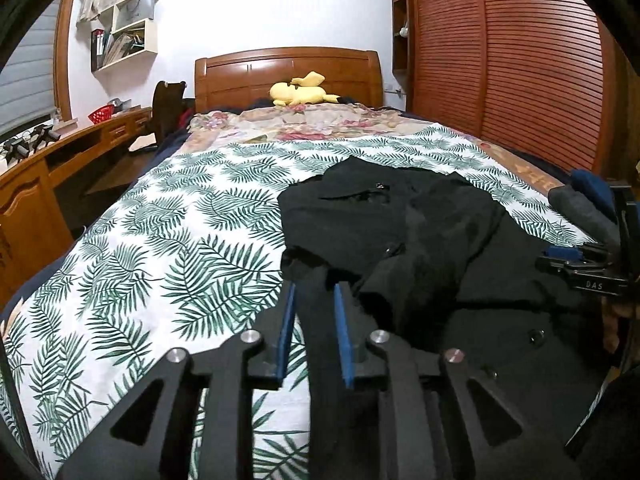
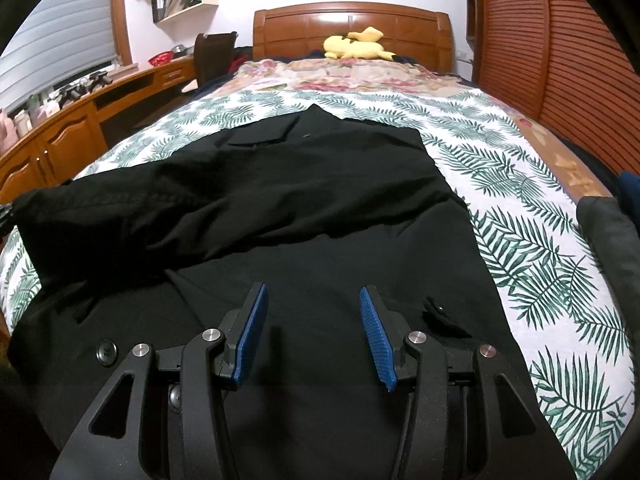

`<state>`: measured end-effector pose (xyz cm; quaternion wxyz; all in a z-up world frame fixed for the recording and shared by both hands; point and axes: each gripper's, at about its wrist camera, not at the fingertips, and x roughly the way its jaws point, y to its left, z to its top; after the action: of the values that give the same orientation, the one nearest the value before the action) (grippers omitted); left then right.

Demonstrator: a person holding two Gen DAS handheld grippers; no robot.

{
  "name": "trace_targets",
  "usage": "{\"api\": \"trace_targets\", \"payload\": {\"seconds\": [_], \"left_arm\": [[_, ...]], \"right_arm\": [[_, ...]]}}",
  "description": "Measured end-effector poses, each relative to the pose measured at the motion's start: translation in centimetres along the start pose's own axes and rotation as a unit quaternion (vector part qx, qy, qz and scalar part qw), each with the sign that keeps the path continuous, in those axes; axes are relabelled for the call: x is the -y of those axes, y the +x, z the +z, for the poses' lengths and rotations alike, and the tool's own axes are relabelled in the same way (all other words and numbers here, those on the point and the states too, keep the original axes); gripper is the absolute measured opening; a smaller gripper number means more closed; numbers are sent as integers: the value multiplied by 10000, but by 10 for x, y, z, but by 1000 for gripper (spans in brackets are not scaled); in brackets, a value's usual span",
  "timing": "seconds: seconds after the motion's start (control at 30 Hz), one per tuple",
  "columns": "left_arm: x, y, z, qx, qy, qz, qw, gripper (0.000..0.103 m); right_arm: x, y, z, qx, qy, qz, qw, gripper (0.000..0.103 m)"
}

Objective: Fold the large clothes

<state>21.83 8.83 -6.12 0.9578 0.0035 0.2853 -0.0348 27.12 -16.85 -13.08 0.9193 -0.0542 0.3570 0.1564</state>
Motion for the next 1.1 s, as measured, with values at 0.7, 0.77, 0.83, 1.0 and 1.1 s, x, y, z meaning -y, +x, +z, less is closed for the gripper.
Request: {"api": "trace_targets", "payload": {"seconds": [0.7,0.77,0.83,1.0,1.1], "left_arm": [[-7,-31,-29,-80,-144,-422,9990,36],[-2,-24,-30,-186,-133,-477,9986,36],[4,-16,-33,-327,-143,-544,9979,36],[13,19,-43,-813,-266,-602,9945,36],[15,35,-47,-1024,-341,-468,9931,36]], "right_arm": [[-2,-2,1,57,-53,17,10000,48],[-3,-2,1,63,-63,20,10000,48],[-4,-3,1,63,-66,25,10000,48],[-6,-2,1,53,-97,38,9999,48],[-7,-3,1,69,-115,53,9999,48]]}}
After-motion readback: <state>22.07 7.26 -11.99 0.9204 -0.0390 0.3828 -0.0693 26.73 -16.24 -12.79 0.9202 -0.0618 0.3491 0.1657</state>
